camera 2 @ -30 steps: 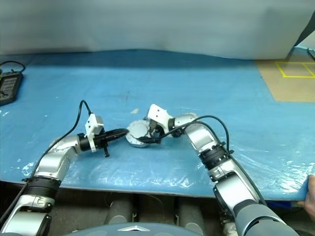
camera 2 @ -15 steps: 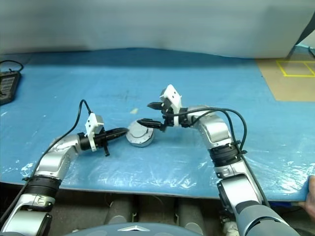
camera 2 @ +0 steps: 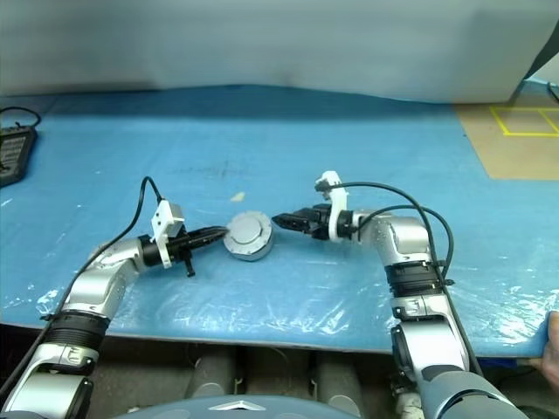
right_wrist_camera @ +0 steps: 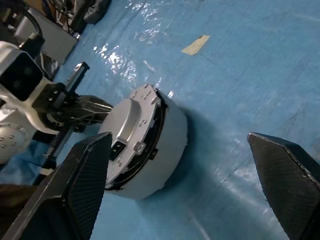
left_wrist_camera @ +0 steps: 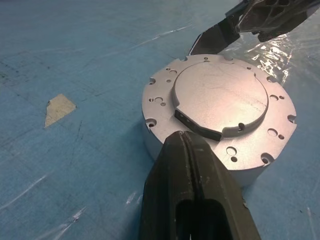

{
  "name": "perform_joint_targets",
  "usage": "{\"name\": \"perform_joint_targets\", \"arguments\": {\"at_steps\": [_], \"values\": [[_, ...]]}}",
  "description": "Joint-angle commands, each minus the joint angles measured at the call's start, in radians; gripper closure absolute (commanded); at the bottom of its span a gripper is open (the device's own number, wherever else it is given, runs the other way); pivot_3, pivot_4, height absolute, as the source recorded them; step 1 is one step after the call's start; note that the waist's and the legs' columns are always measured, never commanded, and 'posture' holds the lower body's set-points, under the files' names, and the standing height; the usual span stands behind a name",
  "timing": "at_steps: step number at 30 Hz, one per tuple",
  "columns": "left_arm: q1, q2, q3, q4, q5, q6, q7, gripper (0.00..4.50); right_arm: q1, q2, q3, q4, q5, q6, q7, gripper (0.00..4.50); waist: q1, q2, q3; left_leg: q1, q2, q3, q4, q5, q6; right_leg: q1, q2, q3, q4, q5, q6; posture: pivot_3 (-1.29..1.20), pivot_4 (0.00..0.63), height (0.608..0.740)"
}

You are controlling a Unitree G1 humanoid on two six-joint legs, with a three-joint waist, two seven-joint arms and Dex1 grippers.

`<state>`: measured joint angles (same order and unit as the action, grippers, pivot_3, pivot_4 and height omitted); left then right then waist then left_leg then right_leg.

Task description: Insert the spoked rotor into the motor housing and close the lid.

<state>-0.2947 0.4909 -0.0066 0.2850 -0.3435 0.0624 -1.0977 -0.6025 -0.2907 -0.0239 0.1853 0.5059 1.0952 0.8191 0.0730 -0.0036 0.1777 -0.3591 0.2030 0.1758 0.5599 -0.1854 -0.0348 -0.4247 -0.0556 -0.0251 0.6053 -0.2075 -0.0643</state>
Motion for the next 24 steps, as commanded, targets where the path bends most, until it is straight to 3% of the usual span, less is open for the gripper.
{"name": "perform_joint_targets", "arguments": {"at_steps": [1, 14, 17, 24], "values": [[0.014, 0.002, -0.007, -0.002, 0.016, 0.006, 0.008, 4.5, 0.012, 0.035, -0.03, -0.05, 0.073, 0.075, -0.029, 0.01, 0.0, 0.0, 0.0, 0.0, 0.0, 0.0, 0.0, 0.0, 0.0, 0.0, 0.0, 0.0, 0.0, 0.0, 0.0, 0.0, 0.15, 0.74], [0.009, 0.004, -0.007, -0.004, 0.018, 0.004, 0.017, 4.5, 0.031, 0.073, -0.036, -0.004, 0.123, 0.133, -0.08, 0.01, 0.002, 0.0, 0.0, 0.0, 0.0, 0.0, 0.0, 0.0, -0.001, 0.0, 0.0, 0.0, 0.0, 0.0, 0.0, 0.0, 0.15, 0.74], [0.009, 0.005, -0.007, -0.004, 0.018, 0.004, 0.016, 4.5, 0.029, 0.076, -0.035, 0.012, 0.124, 0.13, -0.081, 0.51, 0.001, 0.0, 0.0, 0.0, 0.0, 0.0, 0.0, 0.0, -0.001, 0.0, 0.0, 0.0, 0.0, 0.0, 0.0, 0.0, 0.15, 0.74], [0.009, 0.005, -0.005, -0.006, 0.018, 0.005, 0.018, 4.5, 0.025, 0.086, -0.011, 0.017, 0.123, 0.121, -0.067, 2.98, 0.001, 0.0, 0.0, 0.0, 0.0, 0.0, 0.0, 0.0, -0.001, 0.0, 0.0, 0.0, 0.0, 0.0, 0.0, 0.0, 0.15, 0.74]]}}
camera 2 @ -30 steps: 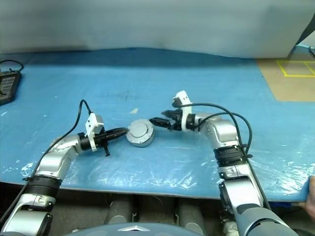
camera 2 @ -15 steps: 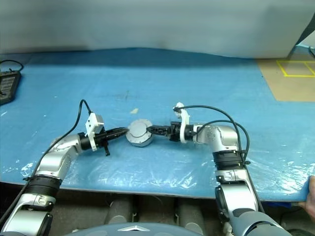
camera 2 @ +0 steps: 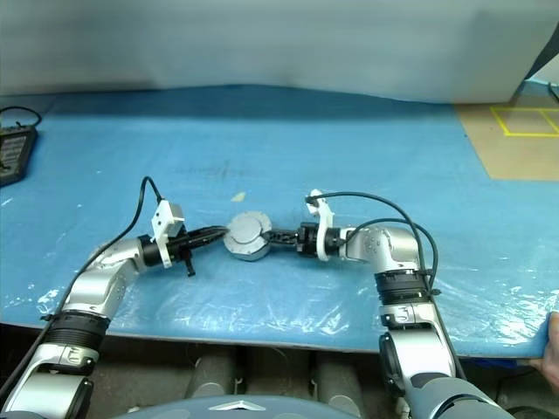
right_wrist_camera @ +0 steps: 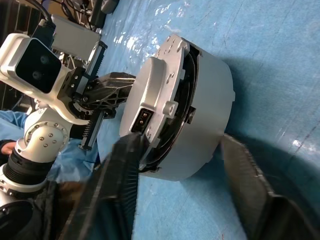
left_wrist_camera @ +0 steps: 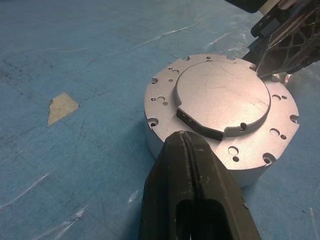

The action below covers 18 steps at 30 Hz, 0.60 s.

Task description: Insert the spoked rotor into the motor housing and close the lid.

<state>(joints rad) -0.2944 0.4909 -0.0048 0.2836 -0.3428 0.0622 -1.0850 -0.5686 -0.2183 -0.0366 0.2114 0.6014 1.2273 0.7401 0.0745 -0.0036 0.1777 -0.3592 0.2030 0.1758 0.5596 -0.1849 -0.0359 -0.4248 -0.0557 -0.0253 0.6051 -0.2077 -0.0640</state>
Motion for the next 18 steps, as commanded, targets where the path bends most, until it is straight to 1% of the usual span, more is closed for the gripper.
{"name": "perform_joint_targets", "arguments": {"at_steps": [1, 2, 13, 18], "values": [[0.009, 0.005, -0.006, -0.005, 0.017, 0.005, 0.006, 4.5, -0.012, 0.015, 0.001, -0.008, 0.029, -0.011, 0.012, 3.28, 0.0, 0.0, 0.0, 0.0, 0.0, 0.0, 0.0, 0.0, 0.0, 0.0, 0.0, 0.0, 0.0, 0.0, 0.0, 0.0, 0.15, 0.74], [0.01, 0.005, -0.006, -0.005, 0.017, 0.005, 0.006, 4.5, -0.014, 0.016, 0.001, -0.008, 0.031, -0.011, 0.013, 3.38, 0.0, 0.0, 0.0, 0.0, 0.0, 0.0, 0.0, 0.0, 0.0, 0.0, 0.0, 0.0, 0.0, 0.0, 0.0, 0.0, 0.15, 0.74], [0.011, 0.006, -0.003, -0.004, 0.018, 0.001, 0.009, 4.5, -0.018, 0.012, 0.001, 0.0, 0.03, -0.018, 0.015, 3.39, -0.001, 0.0, 0.0, 0.0, 0.0, 0.0, 0.0, 0.0, 0.0, 0.0, 0.0, 0.0, 0.0, 0.0, 0.0, 0.0, 0.15, 0.74], [0.005, -0.001, 0.006, 0.004, 0.013, 0.001, 0.021, 4.5, -0.027, 0.026, -0.032, 0.035, 0.033, -0.013, -0.01, 3.39, -0.001, 0.0, 0.0, 0.0, 0.0, 0.0, 0.0, 0.0, 0.0, 0.0, 0.0, 0.0, 0.0, 0.0, 0.0, 0.0, 0.15, 0.74]]}}
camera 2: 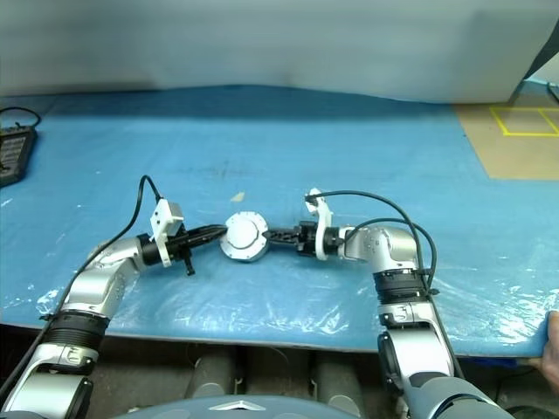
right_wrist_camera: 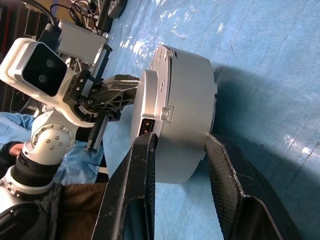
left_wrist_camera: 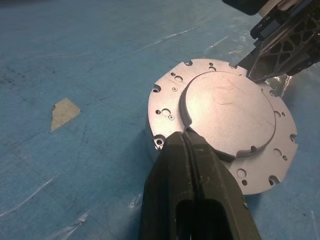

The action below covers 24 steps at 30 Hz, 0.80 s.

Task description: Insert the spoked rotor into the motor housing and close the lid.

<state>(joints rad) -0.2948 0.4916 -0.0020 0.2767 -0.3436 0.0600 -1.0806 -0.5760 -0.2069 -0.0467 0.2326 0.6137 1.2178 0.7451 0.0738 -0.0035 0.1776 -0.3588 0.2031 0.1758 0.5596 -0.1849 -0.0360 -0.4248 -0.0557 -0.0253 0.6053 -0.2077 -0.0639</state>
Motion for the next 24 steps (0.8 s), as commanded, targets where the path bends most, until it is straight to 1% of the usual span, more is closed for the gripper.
{"name": "perform_joint_targets", "arguments": {"at_steps": [1, 7, 11, 14, 16, 19, 24], "values": [[0.003, -0.004, 0.01, 0.011, 0.007, 0.006, 0.022, 4.5, -0.02, 0.017, -0.029, 0.018, 0.021, -0.003, -0.021, 3.39, 0.0, 0.0, 0.0, 0.0, 0.0, 0.0, 0.0, 0.0, 0.0, 0.0, 0.0, 0.0, 0.0, 0.0, 0.0, 0.0, 0.15, 0.74], [-0.04, -0.056, 0.09, 0.043, -0.039, 0.006, 0.118, 4.5, -0.044, 0.029, -0.101, 0.076, 0.05, 0.012, -0.054, 3.39, -0.001, 0.0, 0.0, -0.001, 0.0, 0.0, 0.001, 0.0, 0.0, 0.0, 0.0, 0.0, 0.0, 0.0, 0.0, 0.0, 0.15, 0.74], [-0.059, -0.086, 0.134, 0.041, -0.079, 0.064, 0.177, 4.5, -0.058, 0.031, -0.141, 0.107, 0.069, 0.017, -0.07, 3.39, 0.001, 0.0, 0.0, -0.003, 0.0, 0.0, 0.001, 0.0, 0.0, -0.002, 0.0, 0.0, 0.0, 0.0, 0.0, 0.0, 0.15, 0.74], [-0.072, -0.11, 0.166, 0.034, -0.123, 0.155, 0.227, 4.5, -0.076, 0.037, -0.188, 0.132, 0.093, 0.025, -0.093, 3.39, 0.002, 0.0, 0.0, -0.007, 0.0, 0.0, 0.001, 0.0, 0.0, -0.004, 0.0, -0.001, 0.0, 0.0, -0.001, 0.0, 0.15, 0.74], [-0.069, -0.118, 0.184, 0.014, -0.172, 0.227, 0.225, 4.5, -0.09, 0.045, -0.226, 0.149, 0.113, 0.028, -0.108, 3.39, 0.002, 0.0, 0.0, -0.009, 0.0, 0.0, 0.002, 0.0, 0.0, -0.007, 0.0, -0.001, 0.001, 0.0, -0.001, 0.0, 0.15, 0.74], [-0.049, -0.131, 0.204, -0.023, -0.234, 0.284, 0.205, 3.91, -0.112, 0.051, -0.276, 0.165, 0.136, 0.015, -0.12, 3.39, 0.004, 0.0, 0.0, -0.012, 0.0, 0.0, 0.002, 0.0, 0.0, -0.009, 0.0, -0.001, 0.001, 0.001, -0.001, 0.0, 0.15, 0.74], [-0.047, -0.176, 0.287, -0.048, -0.364, 0.382, 0.251, 2.26, -0.164, 0.06, -0.349, 0.184, 0.153, -0.056, -0.145, 3.39, 0.002, 0.0, 0.0, -0.016, 0.001, 0.0, 0.002, 0.0, 0.0, -0.014, 0.001, -0.001, 0.002, 0.001, -0.001, 0.0, 0.15, 0.74]]}}
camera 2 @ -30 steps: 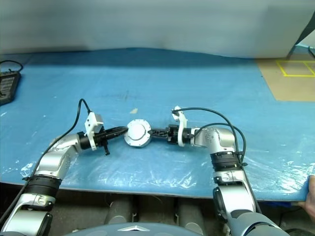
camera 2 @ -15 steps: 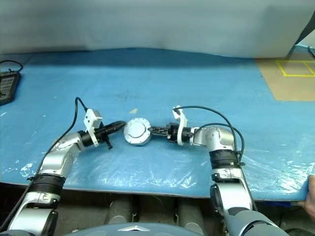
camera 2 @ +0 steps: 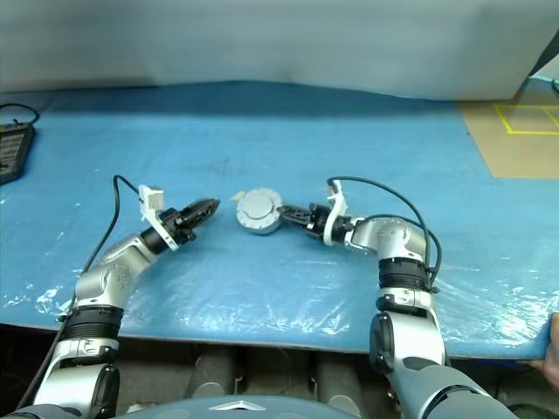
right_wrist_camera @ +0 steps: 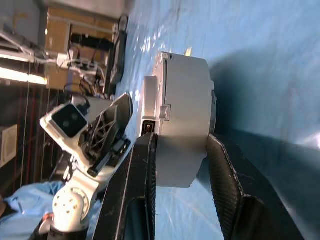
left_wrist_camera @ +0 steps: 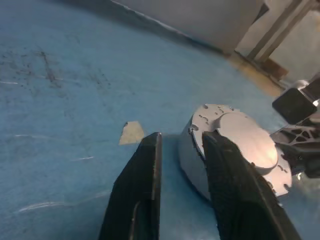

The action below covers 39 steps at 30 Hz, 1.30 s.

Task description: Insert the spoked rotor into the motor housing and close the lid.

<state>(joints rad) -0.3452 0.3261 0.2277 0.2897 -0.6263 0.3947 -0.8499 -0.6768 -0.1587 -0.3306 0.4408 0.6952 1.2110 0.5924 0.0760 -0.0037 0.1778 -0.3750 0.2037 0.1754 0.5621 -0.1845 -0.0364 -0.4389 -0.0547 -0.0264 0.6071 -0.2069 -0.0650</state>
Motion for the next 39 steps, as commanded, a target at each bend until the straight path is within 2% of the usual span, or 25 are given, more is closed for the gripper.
{"name": "perform_joint_targets", "arguments": {"at_steps": [1, 6, 7, 17, 39], "values": [[0.004, -0.023, 0.074, -0.073, -0.112, 0.073, 0.037, 1.89, -0.076, 0.016, -0.083, -0.016, 0.08, -0.063, 0.004, 3.39, -0.001, 0.0, 0.0, -0.001, 0.0, 0.0, 0.0, 0.0, 0.0, -0.001, 0.0, 0.0, 0.0, 0.0, 0.0, 0.0, 0.15, 0.74], [-0.002, -0.074, 0.134, -0.108, -0.211, 0.147, 0.109, 0.14, -0.117, 0.039, -0.146, -0.001, 0.115, -0.112, -0.026, 3.39, 0.0, 0.0, 0.0, -0.002, 0.0, 0.0, 0.0, 0.0, 0.0, -0.001, 0.0, 0.0, 0.0, 0.0, 0.0, 0.0, 0.15, 0.74], [-0.003, -0.083, 0.14, -0.118, -0.232, 0.165, 0.119, 0.02, -0.122, 0.043, -0.152, -0.005, 0.123, -0.114, -0.03, 3.39, 0.0, 0.0, 0.0, -0.002, 0.0, 0.0, 0.0, 0.0, 0.0, -0.001, 0.0, 0.0, 0.0, 0.0, 0.0, 0.0, 0.15, 0.74], [-0.03, -0.142, 0.166, -0.177, -0.458, 0.408, 0.245, 0.02, -0.133, 0.078, -0.154, -0.072, 0.193, -0.086, -0.063, 3.39, 0.001, 0.0, 0.0, -0.002, 0.0, 0.0, 0.001, 0.0, 0.0, -0.001, 0.0, -0.001, 0.0, 0.0, 0.0, 0.0, 0.15, 0.74], [-0.066, -0.205, 0.151, -0.175, -0.486, 0.443, 0.29, 0.02, -0.043, 0.124, -0.068, -0.225, 0.27, -0.003, -0.109, 3.39, -0.003, 0.0, 0.0, -0.003, -0.001, -0.001, 0.001, 0.0, 0.0, -0.001, 0.0, -0.001, 0.0, 0.002, 0.002, 0.0, 0.15, 0.74]]}}
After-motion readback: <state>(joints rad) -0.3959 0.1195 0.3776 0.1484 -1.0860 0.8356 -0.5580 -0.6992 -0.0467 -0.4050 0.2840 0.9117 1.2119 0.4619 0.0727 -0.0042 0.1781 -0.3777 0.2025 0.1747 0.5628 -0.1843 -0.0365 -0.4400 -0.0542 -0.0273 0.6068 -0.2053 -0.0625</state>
